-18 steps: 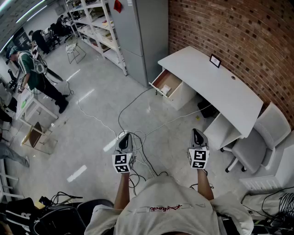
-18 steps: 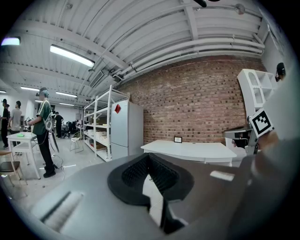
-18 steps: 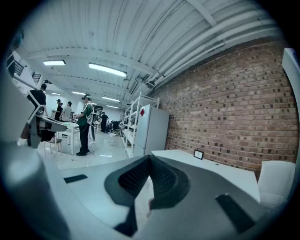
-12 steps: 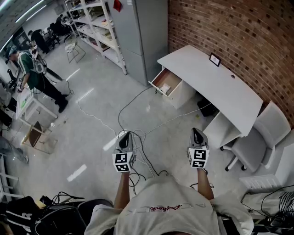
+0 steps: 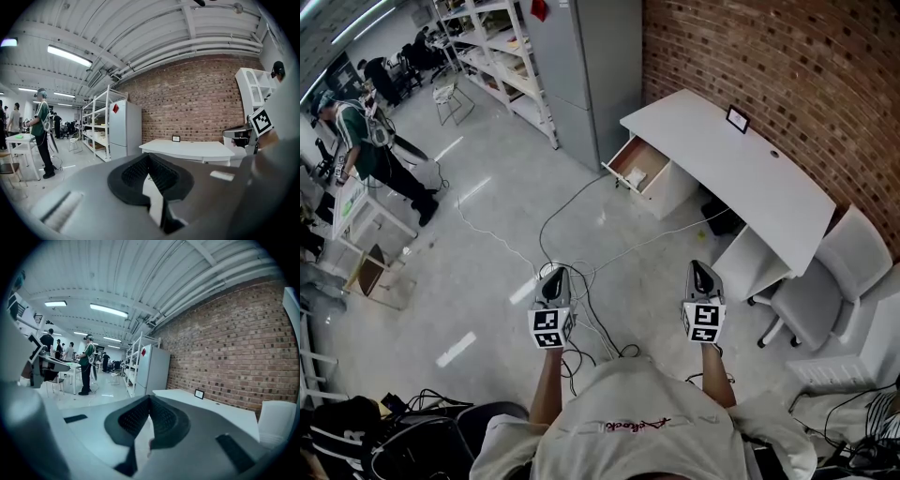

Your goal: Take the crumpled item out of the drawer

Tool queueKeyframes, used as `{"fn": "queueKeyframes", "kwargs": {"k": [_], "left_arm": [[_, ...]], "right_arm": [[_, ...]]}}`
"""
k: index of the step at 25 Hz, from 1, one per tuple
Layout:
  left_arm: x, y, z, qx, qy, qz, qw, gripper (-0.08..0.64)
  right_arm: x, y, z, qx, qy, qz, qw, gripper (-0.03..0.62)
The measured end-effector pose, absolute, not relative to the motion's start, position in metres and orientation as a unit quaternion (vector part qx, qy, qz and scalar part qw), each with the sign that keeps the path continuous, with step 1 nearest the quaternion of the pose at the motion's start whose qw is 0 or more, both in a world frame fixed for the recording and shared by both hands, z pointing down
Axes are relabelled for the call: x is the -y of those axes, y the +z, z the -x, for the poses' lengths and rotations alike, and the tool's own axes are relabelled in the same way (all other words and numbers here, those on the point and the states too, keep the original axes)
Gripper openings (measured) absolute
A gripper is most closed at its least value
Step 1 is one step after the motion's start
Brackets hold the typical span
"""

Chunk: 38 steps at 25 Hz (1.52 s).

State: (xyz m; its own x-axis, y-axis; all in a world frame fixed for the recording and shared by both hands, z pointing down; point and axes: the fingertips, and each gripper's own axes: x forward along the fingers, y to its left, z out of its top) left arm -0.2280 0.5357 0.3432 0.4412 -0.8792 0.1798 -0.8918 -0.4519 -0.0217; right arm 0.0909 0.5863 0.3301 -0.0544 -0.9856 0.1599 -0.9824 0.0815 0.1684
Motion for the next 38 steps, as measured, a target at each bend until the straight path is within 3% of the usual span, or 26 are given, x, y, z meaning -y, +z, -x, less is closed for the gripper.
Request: {"fn": "queueKeyframes", "kwargs": {"k": [20, 38], "left_arm": [[-0.564, 0.375, 0.162, 0.527, 0.099, -0.842, 0.064, 0.009], [-0.474, 0.390, 0.125, 0.499, 0.098, -0.859, 0.068, 0.009]], "right_arm": [[-0.592, 0.352, -0.132, 0.753, -0.004, -0.644, 0.130, 0.012], [-0.520, 0.367, -0.141, 0.755, -0.002, -0.642, 0.134, 0.012]]}}
